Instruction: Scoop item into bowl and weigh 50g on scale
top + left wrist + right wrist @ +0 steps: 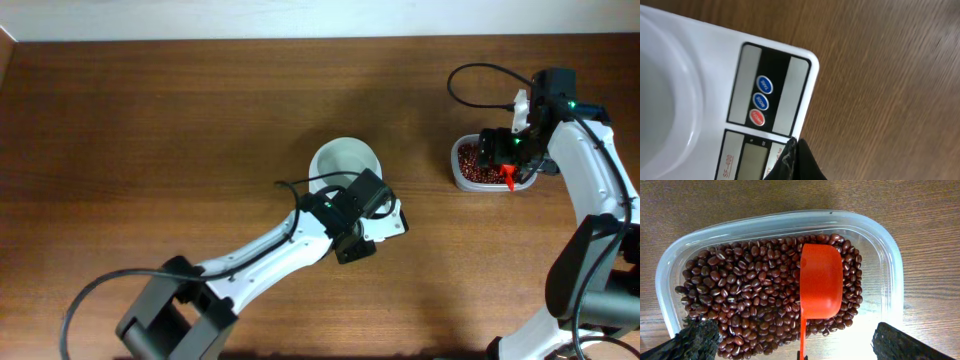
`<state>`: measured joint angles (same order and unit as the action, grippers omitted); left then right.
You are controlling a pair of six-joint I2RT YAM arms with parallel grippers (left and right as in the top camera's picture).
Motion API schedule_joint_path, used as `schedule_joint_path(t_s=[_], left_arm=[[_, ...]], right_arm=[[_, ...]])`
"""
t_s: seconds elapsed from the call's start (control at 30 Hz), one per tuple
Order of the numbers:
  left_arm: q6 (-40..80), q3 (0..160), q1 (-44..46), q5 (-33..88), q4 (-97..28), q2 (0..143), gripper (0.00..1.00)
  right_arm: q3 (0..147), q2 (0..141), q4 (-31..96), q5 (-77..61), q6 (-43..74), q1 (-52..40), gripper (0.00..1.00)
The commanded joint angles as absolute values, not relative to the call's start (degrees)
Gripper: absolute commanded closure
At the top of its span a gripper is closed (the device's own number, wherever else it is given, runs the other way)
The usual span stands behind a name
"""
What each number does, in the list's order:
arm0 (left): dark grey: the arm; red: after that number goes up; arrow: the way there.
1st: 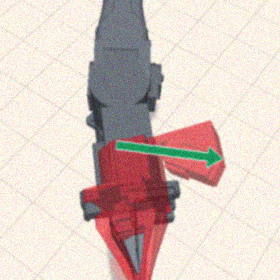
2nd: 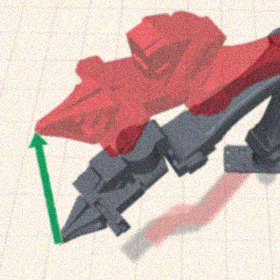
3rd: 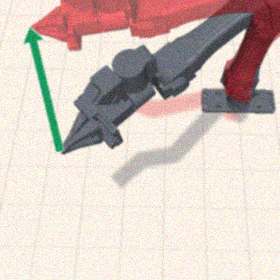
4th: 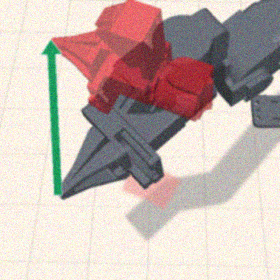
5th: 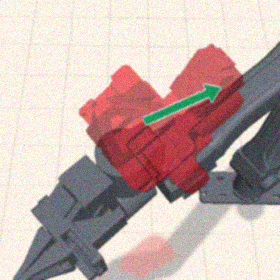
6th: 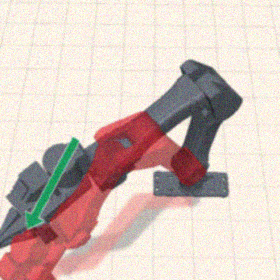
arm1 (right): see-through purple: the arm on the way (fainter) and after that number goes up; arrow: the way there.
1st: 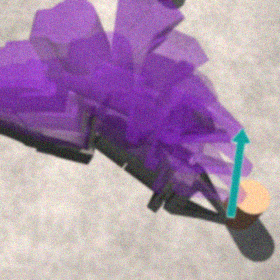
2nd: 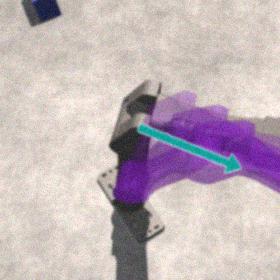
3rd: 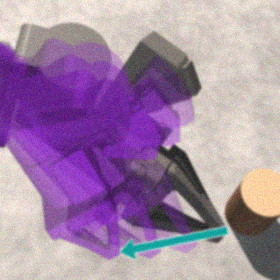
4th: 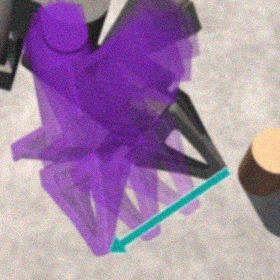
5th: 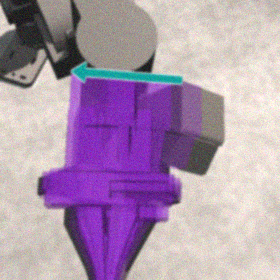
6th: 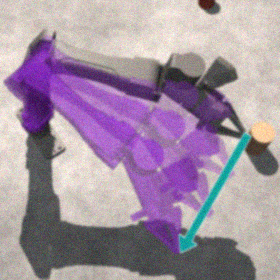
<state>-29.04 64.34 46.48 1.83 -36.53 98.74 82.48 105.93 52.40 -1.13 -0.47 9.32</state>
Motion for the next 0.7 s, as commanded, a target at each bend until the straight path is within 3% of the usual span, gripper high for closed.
schedule_joint_path(t_s=[0.0,0.67], left_arm=[[-33.6,63.7,46.3,-2.2,-35.1,102.7,1.0],[-33.5,63.7,46.3,-6.5,-30.0,112.0,1.0]], right_arm=[[82.5,106.2,52.4,-0.9,-0.6,9.1,0.01],[82.5,106.2,52.4,-0.8,-0.6,9.1,0.01]])
